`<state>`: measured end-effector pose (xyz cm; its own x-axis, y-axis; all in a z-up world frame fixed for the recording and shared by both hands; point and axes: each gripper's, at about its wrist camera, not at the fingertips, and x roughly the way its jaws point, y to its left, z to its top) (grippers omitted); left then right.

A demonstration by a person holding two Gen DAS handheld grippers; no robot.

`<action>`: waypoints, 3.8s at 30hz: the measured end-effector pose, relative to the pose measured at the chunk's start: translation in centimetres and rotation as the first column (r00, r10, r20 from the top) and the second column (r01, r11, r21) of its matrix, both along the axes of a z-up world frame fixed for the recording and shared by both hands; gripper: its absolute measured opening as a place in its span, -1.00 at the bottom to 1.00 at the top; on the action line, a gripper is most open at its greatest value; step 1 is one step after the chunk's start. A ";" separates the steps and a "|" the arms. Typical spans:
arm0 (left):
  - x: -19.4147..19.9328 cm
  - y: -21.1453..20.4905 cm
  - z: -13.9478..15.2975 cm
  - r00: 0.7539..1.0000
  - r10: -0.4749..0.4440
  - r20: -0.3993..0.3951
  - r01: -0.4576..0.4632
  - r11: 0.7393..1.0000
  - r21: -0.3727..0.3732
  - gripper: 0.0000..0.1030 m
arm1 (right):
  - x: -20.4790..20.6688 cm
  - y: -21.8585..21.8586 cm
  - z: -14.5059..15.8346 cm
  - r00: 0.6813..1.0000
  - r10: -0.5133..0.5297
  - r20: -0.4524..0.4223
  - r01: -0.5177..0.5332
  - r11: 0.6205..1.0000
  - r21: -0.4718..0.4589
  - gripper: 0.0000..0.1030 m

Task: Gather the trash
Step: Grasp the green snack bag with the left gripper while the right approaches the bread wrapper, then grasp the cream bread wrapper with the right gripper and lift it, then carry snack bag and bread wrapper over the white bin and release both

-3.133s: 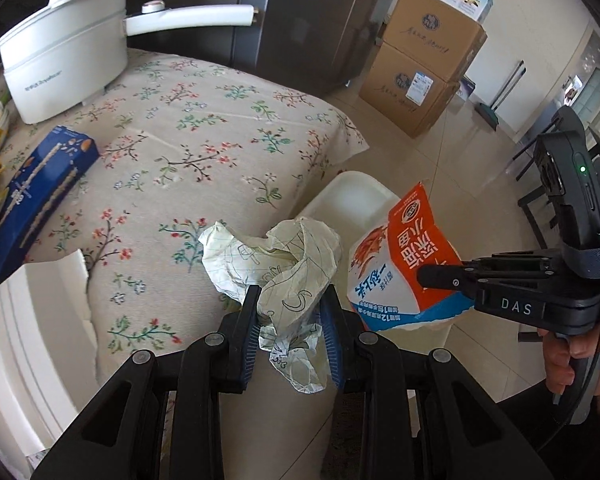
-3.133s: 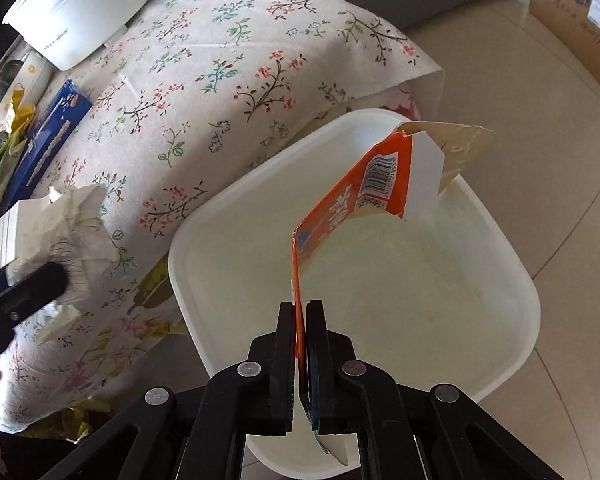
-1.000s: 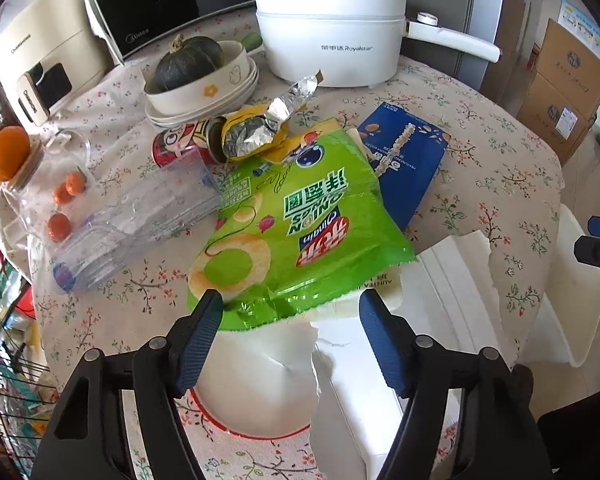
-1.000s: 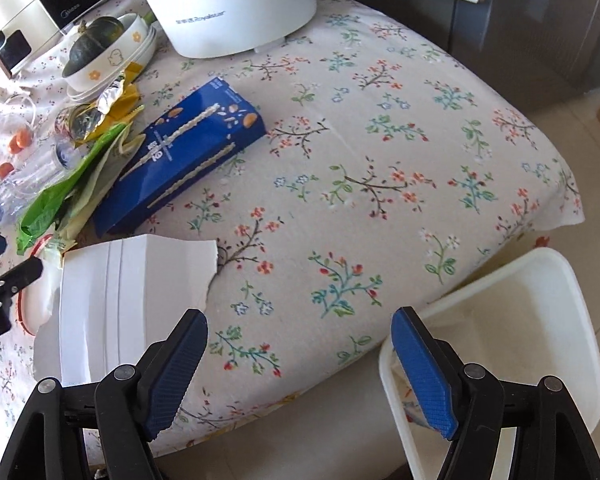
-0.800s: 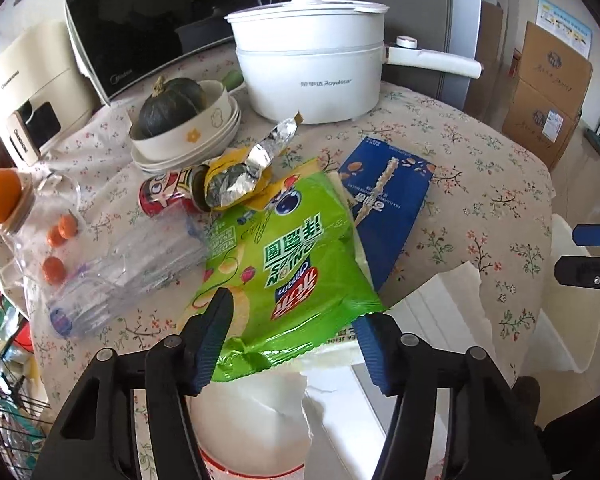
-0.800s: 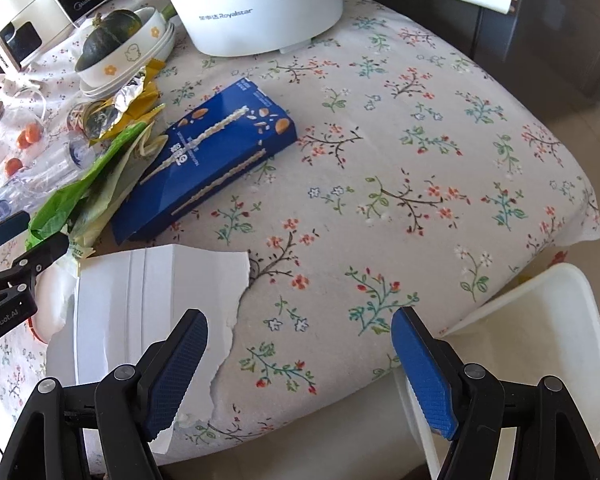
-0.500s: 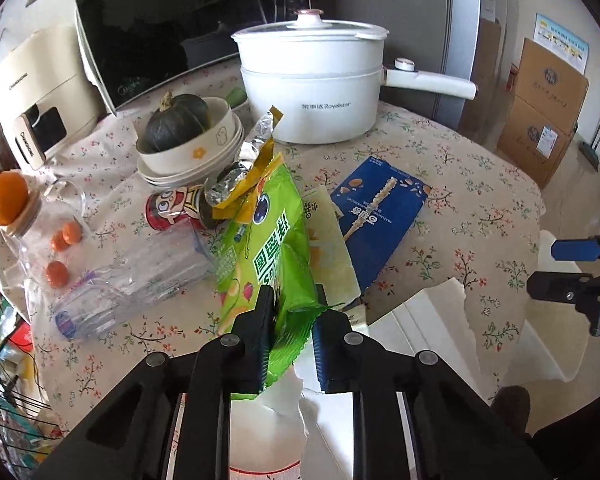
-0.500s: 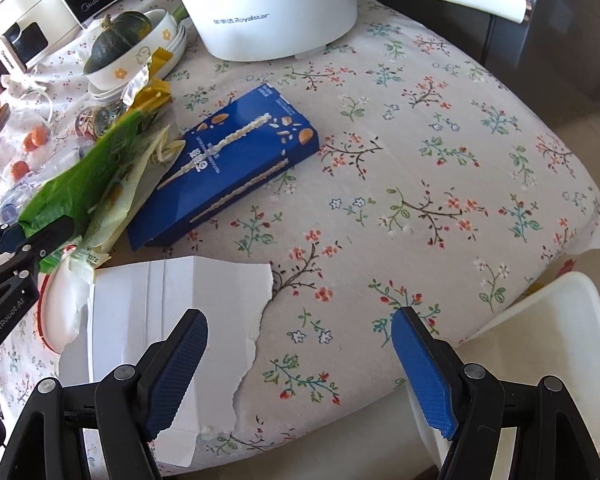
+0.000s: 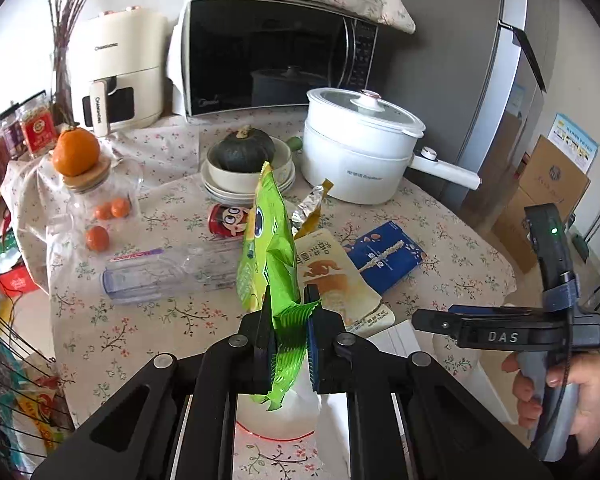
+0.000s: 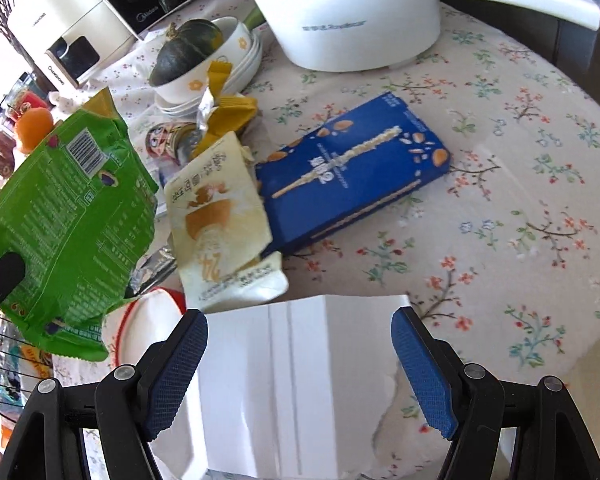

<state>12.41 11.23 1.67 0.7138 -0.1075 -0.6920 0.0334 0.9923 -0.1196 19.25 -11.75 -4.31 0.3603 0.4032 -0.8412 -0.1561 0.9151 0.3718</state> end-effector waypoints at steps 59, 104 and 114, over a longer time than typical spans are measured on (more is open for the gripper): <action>-1.0 -17.1 0.9 0.929 -0.368 0.037 0.370 0.920 -0.131 -0.76 | -8.2 -16.9 6.5 0.961 -0.235 0.145 0.200 0.956 0.216 -0.99; 0.1 -36.4 -10.3 0.789 -0.590 -0.170 0.592 0.805 -0.046 0.46 | -14.5 -34.7 -1.1 0.873 -0.485 -0.044 0.486 0.873 0.030 -0.96; 0.1 -32.5 -8.8 0.820 -0.543 -0.178 0.551 0.834 -0.005 0.54 | -14.2 -33.6 -0.6 0.876 -0.480 -0.049 0.482 0.875 0.047 -0.87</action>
